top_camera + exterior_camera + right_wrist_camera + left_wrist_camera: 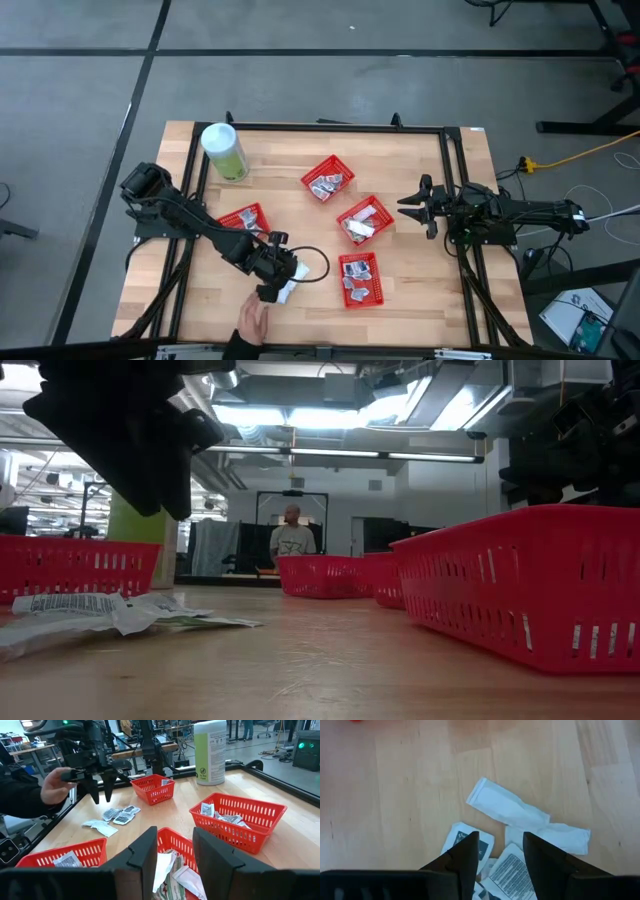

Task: Pick & Place First Aid Supplies
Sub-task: Put the gray towelette pack into the red container

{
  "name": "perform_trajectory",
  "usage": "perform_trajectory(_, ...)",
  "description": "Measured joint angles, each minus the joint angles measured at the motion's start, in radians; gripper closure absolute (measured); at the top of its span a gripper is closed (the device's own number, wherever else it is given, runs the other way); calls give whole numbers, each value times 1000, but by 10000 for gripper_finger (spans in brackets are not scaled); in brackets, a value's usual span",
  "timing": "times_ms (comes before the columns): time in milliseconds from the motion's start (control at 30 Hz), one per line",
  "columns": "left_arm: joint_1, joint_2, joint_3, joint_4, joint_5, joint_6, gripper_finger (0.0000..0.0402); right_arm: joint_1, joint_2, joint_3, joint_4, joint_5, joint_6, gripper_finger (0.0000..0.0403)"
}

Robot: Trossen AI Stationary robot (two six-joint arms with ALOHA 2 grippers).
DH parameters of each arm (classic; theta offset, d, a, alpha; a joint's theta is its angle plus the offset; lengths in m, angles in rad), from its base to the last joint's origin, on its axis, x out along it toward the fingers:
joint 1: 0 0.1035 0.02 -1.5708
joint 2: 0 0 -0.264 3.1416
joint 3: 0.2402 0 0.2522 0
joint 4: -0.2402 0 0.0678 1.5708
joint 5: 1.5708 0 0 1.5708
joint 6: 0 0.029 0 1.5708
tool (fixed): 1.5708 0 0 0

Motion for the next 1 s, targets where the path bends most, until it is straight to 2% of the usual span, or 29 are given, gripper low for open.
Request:
perform_trajectory(300,-8,0,0,-25,15,-77,251,0,0,0,0,0,0,276)
perform_trajectory(567,-8,0,0,-7,-61,-77,251,0,0,0,0,0,0,276)
perform_trajectory(900,-8,0,0,3,-64,-137,258,0,0,0,0,0,0,276)
perform_trajectory(1000,-8,0,0,12,-92,-153,258,0,0,0,0,0,0,276)
